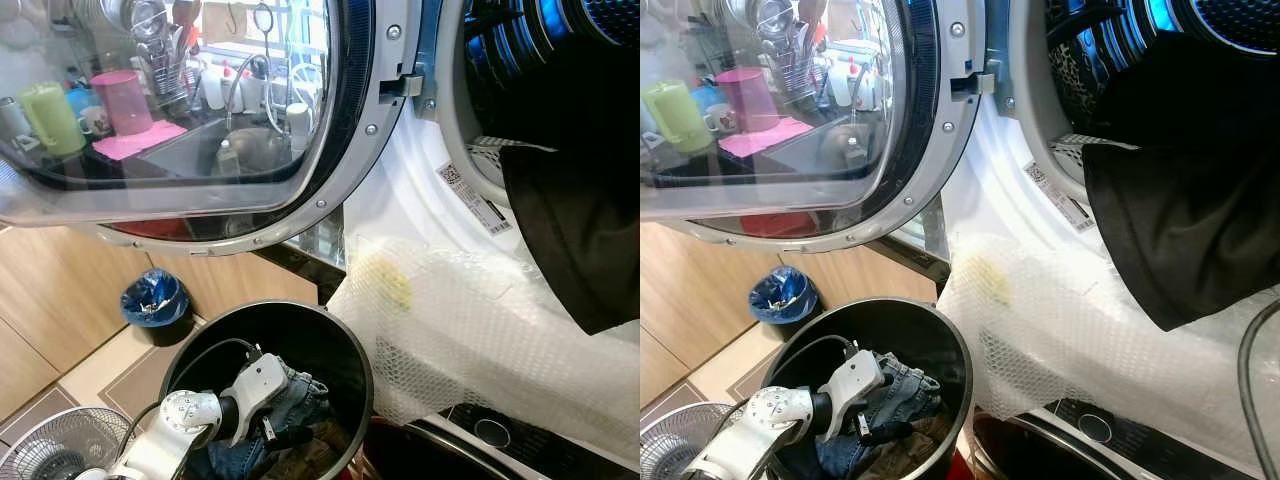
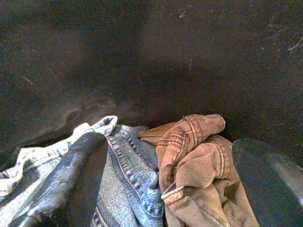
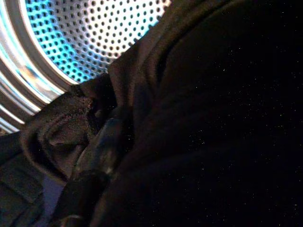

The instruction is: Clothes washing

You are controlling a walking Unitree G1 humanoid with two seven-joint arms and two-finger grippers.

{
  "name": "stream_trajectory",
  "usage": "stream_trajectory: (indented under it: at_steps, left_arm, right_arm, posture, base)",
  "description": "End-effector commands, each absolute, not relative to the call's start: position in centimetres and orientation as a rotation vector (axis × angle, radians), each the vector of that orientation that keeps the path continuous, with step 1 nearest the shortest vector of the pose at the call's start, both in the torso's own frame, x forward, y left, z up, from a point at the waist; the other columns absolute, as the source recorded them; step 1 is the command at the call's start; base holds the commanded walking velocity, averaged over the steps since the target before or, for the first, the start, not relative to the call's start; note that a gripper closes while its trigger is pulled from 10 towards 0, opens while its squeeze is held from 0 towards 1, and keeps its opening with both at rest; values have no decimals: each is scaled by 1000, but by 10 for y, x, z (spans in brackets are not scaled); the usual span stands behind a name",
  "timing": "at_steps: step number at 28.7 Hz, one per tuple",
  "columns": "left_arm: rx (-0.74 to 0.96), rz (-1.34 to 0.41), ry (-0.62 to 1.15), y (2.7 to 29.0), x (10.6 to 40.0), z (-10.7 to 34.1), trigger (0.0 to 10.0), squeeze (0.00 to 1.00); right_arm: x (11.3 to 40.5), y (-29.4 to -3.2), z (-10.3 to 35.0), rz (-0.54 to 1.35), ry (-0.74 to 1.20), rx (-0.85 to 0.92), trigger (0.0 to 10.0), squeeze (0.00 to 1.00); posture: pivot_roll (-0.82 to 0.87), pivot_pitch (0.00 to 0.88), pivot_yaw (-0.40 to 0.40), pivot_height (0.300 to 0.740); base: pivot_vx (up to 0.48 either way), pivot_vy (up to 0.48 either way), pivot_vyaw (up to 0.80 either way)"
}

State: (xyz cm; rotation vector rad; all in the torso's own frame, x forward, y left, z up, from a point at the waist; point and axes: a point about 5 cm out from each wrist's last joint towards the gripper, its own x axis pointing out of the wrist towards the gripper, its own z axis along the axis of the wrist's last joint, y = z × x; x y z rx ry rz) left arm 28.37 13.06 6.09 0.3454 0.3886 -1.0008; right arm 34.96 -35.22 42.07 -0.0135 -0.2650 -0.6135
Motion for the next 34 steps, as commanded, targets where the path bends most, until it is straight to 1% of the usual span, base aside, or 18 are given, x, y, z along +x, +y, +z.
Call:
stream_trajectory:
  at_steps: [1, 5, 8, 12, 13, 16, 17, 18, 20, 21, 22, 24, 28, 29, 31, 32, 33, 34]
  left_arm:
    - [373, -1000, 401, 134, 284, 62, 10000, 0]
    - [376, -998, 406, 137, 284, 62, 10000, 0]
    - [376, -1001, 410, 137, 282, 62, 10000, 0]
    - [374, -1004, 412, 136, 282, 61, 10000, 0]
    - [373, -1009, 414, 136, 281, 61, 10000, 0]
    - [376, -1016, 416, 136, 281, 61, 10000, 0]
    - [376, -1016, 416, 136, 281, 61, 10000, 0]
    - [375, -1014, 417, 136, 281, 61, 10000, 0]
    - [375, -1015, 420, 136, 281, 60, 10000, 0]
    - [374, -1020, 423, 135, 280, 59, 10000, 0]
    - [374, -1020, 423, 135, 280, 59, 10000, 0]
    - [373, -1022, 424, 135, 280, 59, 10000, 0]
    - [371, -1023, 422, 133, 281, 59, 10000, 0]
    - [372, -1022, 421, 133, 281, 59, 10000, 0]
    - [376, -1013, 416, 132, 283, 59, 10000, 0]
    - [376, -1002, 410, 131, 285, 60, 10000, 0]
    - [376, -1002, 410, 131, 285, 60, 10000, 0]
    - [377, -995, 403, 130, 287, 61, 10000, 0]
  right_arm:
    - [345, -346, 434, -597, -304, -45, 10000, 1000]
    - [337, -340, 435, -563, -324, -66, 10000, 1000]
    - [326, -331, 424, -518, -319, -47, 10000, 1000]
    - [308, -324, 418, -477, -313, -94, 10000, 1000]
    - [302, -323, 416, -476, -313, -108, 10000, 0]
    - [289, -321, 414, -498, -306, -140, 10000, 0]
    - [289, -321, 414, -498, -306, -140, 10000, 0]
    - [270, -324, 416, -535, -326, -148, 10000, 0]
    - [254, -326, 420, -567, -357, -135, 10000, 0]
    - [244, -322, 422, -552, -376, -127, 10000, 0]
    - [244, -322, 422, -552, -376, -127, 10000, 0]
    - [241, -313, 422, -491, -381, -138, 10000, 0]
    - [240, -315, 414, -553, -352, -137, 10000, 4]
    - [244, -315, 415, -547, -365, -115, 10000, 1000]
    - [259, -308, 416, -498, -388, -49, 10000, 1000]
    - [281, -291, 417, -371, -377, -25, 10000, 1000]
    - [281, -291, 417, -371, -377, -25, 10000, 1000]
    - [304, -266, 420, -214, -364, -56, 10000, 1000]
  posture:
    - [21, 88, 117, 740]
    - [16, 90, 120, 740]
    - [15, 94, 119, 740]
    - [9, 97, 123, 740]
    - [10, 94, 121, 740]
    - [10, 94, 121, 740]
    - [10, 94, 121, 740]
    - [7, 97, 123, 740]
    - [0, 96, 124, 740]
    - [0, 96, 124, 740]
    - [0, 96, 124, 740]
    - [-6, 100, 125, 740]
    - [-6, 99, 124, 740]
    - [-6, 99, 124, 740]
    - [-15, 96, 124, 740]
    - [-12, 92, 124, 740]
    - [-12, 92, 124, 740]
    - [-11, 90, 126, 740]
  base:
    - [0, 0, 0]
    - [0, 0, 0]
    - [0, 0, 0]
    - [0, 0, 0]
    - [0, 0, 0]
    - [0, 0, 0]
    - [0, 0, 0]
    - [0, 0, 0]
    - [0, 0, 0]
    - [0, 0, 0]
    - [0, 0, 0]
    - [0, 0, 0]
    - [0, 0, 0]
    - [0, 0, 0]
    - [0, 0, 0]
    - [0, 0, 0]
    - [0, 0, 0]
    - [0, 0, 0]
